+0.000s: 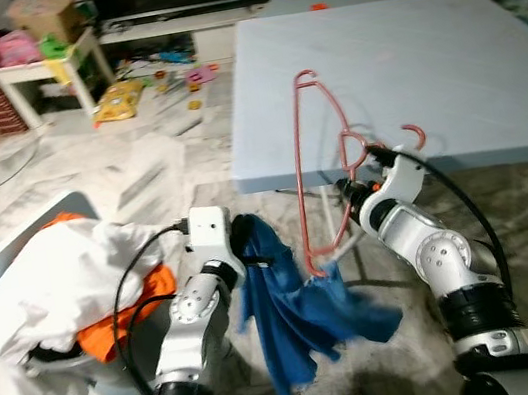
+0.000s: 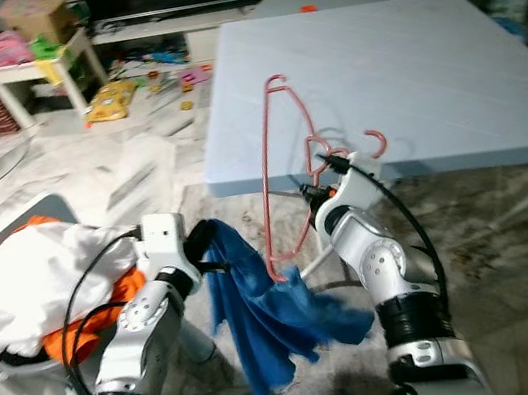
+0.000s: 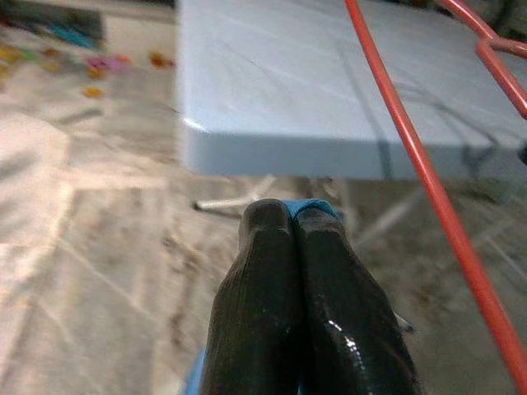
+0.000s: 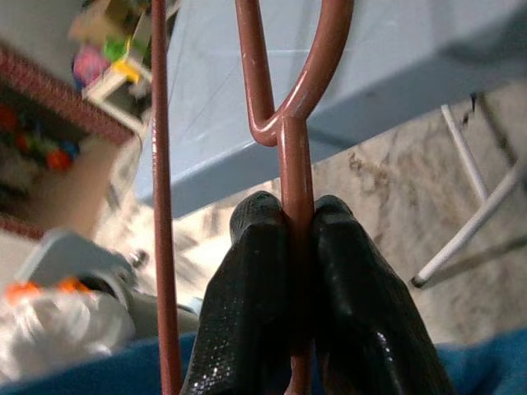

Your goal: Hang hanger

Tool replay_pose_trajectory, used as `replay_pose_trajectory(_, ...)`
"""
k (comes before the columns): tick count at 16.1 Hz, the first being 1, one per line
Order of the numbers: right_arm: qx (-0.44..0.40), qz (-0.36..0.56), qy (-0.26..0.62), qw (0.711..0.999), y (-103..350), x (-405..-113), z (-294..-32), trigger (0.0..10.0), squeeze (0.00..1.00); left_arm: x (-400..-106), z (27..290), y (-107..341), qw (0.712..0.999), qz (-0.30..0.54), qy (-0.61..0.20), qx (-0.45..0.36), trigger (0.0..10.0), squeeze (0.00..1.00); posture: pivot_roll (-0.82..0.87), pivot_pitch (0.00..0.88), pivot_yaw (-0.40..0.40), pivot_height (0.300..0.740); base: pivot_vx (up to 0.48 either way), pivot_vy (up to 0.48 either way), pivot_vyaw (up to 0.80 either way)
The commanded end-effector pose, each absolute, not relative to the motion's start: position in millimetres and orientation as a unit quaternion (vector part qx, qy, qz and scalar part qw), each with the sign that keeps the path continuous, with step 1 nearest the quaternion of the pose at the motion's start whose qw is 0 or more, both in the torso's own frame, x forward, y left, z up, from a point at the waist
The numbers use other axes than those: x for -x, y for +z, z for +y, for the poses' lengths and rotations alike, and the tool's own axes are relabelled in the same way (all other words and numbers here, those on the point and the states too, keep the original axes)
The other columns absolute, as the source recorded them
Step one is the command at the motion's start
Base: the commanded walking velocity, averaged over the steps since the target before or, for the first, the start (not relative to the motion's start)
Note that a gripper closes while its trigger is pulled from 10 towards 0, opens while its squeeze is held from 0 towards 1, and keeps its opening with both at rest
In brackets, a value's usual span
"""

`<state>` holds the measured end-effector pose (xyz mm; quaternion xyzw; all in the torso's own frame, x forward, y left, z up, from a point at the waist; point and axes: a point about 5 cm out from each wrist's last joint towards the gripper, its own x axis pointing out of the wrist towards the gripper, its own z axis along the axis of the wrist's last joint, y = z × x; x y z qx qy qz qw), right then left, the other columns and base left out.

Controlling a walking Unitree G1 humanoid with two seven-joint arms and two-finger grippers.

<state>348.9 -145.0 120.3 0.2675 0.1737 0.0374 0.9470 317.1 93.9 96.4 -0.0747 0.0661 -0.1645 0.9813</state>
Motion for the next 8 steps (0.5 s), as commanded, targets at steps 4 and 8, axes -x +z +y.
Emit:
replay_pose_trajectory(4,-0.260,0.115,-0.017,0.959,105,-336,-201,0.0,0.00,-303,119,103,0.990,0.019,-0.133,0.041,0.0,0.00,-0.11,0.000,0.004,0.740,0.000,0.000,0.00)
replay_pose_trajectory(8,-0.265,0.061,0.005,0.962,118,-335,-200,0.0,0.00,-296,118,105,0.993,0.024,-0.115,0.024,2.9,0.00,-0.11,0.000,0.008,0.740,0.000,0.000,0.00)
